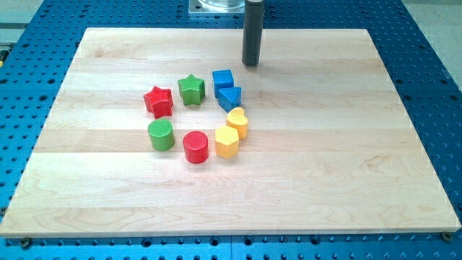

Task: Push the blue cube in between the green star and blue triangle

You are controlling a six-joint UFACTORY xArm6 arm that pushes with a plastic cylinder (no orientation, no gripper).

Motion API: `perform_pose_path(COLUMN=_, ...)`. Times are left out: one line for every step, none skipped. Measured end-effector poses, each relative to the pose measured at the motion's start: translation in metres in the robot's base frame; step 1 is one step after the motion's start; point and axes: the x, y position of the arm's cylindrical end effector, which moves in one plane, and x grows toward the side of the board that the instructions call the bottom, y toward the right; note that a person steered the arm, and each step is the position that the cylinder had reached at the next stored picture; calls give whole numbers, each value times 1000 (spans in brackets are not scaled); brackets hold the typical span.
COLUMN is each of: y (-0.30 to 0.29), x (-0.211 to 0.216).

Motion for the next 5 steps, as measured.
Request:
perform_pose_path(y=-30, x=3)
perform_pose_path(y=-51, x=13)
perform_pose_path(y=-52, x=14)
perform_pose_path(y=-22, x=8)
perform_pose_path(y=16, x=22)
